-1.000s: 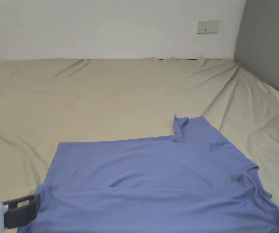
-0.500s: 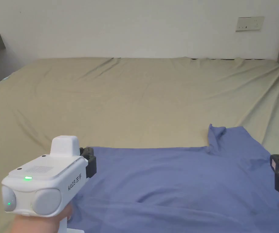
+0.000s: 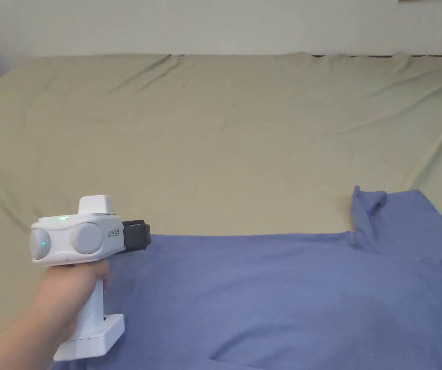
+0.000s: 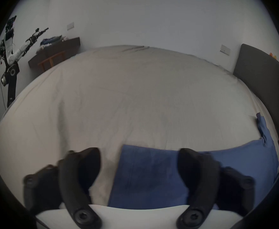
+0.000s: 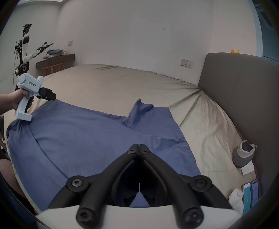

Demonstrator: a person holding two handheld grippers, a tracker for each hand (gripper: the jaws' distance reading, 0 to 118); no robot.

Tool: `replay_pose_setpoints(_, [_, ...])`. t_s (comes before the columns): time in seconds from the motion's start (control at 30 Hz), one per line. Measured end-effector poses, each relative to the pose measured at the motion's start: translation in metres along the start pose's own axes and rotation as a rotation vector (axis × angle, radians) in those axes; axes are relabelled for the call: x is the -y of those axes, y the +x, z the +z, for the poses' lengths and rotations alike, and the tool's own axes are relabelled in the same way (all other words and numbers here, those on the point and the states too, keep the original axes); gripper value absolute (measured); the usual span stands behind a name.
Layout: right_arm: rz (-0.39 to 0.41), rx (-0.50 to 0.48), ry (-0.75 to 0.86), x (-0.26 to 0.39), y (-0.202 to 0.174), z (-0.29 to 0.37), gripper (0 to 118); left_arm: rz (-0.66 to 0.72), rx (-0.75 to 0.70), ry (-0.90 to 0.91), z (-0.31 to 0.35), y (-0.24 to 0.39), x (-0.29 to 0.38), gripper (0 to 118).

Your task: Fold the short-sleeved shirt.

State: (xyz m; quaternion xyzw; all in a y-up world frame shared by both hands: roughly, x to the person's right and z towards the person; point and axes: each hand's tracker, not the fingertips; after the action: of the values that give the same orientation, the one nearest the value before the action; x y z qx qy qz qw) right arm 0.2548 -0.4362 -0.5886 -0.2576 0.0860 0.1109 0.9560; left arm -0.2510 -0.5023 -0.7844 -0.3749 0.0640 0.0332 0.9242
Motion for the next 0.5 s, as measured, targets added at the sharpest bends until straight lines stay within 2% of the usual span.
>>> replay_pose_setpoints(0.03, [0.001,0.0,-0.005,0.0,0.0,-0.002,0,0.001,0.007,-0.017,-0.005,0.002,0.002,40])
replay_pose_setpoints(0.07, [-0.005,0.001,-0.011,0.0,0.003,-0.004,0,-0.009,0.014,-0.037,-0.007,0.005,0.004,19])
replay_pose_setpoints(0.1, [-0.016,0.0,-0.017,0.001,0.005,-0.005,0,-0.037,0.028,-0.056,-0.002,0.013,0.01,5])
replay_pose_setpoints(0.13, [-0.036,-0.003,-0.028,0.001,0.008,-0.008,0,-0.053,0.088,0.006,0.009,0.02,0.014,4])
replay_pose_setpoints(0.2, [-0.055,0.001,-0.039,0.003,0.014,-0.012,0,-0.204,0.009,-0.025,0.017,0.038,0.021,3])
replay_pose_setpoints(0.23, [-0.059,0.009,-0.044,0.004,0.018,-0.015,0,-0.213,0.028,-0.016,0.029,0.043,0.024,3])
replay_pose_setpoints(0.33, [-0.106,0.019,-0.071,0.003,0.041,-0.028,0,-0.085,0.084,0.009,0.052,0.032,0.016,2])
replay_pose_setpoints(0.4, [-0.13,0.058,-0.079,0.001,0.064,-0.045,0,-0.063,0.082,0.047,0.068,0.024,0.009,2])
replay_pose_setpoints(0.43, [-0.125,0.066,-0.095,-0.002,0.076,-0.058,15,-0.055,0.087,0.082,0.078,0.021,0.006,2])
replay_pose_setpoints(0.47, [-0.14,0.064,-0.142,-0.005,0.086,-0.073,44,-0.062,0.091,0.084,0.085,0.02,0.005,2])
replay_pose_setpoints(0.5, [-0.129,0.096,-0.148,-0.012,0.094,-0.09,81,-0.066,0.096,0.087,0.086,0.017,0.003,2])
